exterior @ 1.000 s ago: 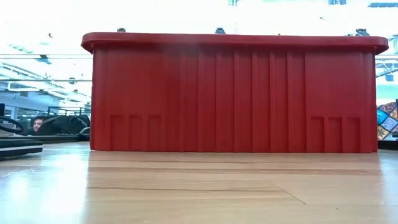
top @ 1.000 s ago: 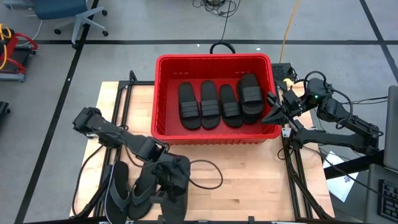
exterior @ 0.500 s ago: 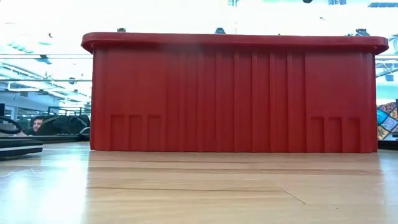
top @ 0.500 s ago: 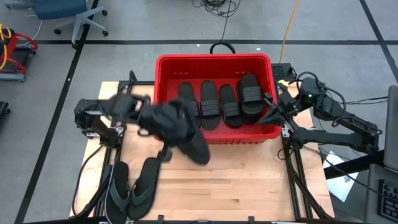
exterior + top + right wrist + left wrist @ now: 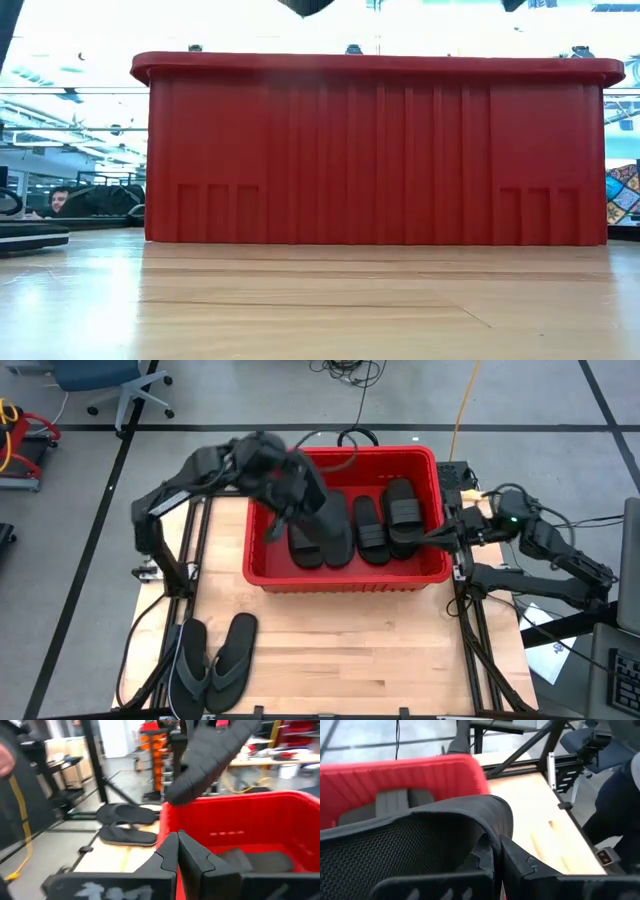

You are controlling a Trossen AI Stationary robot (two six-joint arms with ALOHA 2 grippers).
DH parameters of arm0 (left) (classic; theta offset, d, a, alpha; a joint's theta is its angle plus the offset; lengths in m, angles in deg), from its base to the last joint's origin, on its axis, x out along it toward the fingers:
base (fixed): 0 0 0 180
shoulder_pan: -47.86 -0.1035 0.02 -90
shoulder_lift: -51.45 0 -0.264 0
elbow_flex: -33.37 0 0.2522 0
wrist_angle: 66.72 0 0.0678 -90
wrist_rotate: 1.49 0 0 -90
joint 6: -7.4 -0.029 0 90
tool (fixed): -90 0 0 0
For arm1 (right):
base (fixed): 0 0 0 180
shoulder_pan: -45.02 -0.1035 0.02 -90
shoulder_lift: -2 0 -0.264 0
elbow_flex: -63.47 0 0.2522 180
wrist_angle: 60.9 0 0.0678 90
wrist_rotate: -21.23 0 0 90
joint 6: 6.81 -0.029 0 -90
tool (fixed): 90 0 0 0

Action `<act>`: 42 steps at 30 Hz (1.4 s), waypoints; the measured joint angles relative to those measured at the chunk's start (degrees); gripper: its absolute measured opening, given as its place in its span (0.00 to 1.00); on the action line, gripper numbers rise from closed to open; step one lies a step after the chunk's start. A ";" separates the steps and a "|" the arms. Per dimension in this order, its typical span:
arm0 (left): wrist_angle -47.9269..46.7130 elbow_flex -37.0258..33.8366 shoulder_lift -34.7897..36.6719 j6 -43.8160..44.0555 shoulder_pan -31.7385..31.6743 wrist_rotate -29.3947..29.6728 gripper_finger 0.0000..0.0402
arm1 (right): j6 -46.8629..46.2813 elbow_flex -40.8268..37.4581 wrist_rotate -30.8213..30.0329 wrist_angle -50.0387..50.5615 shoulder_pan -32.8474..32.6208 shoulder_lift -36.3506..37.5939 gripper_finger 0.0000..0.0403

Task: Pick and place slides into bin
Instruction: Put the black slide into the red bin

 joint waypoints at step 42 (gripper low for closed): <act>41.48 7.65 -20.30 25.25 -8.30 -2.42 0.00 | -13.75 -1.40 -25.51 -22.85 0.02 -14.21 0.18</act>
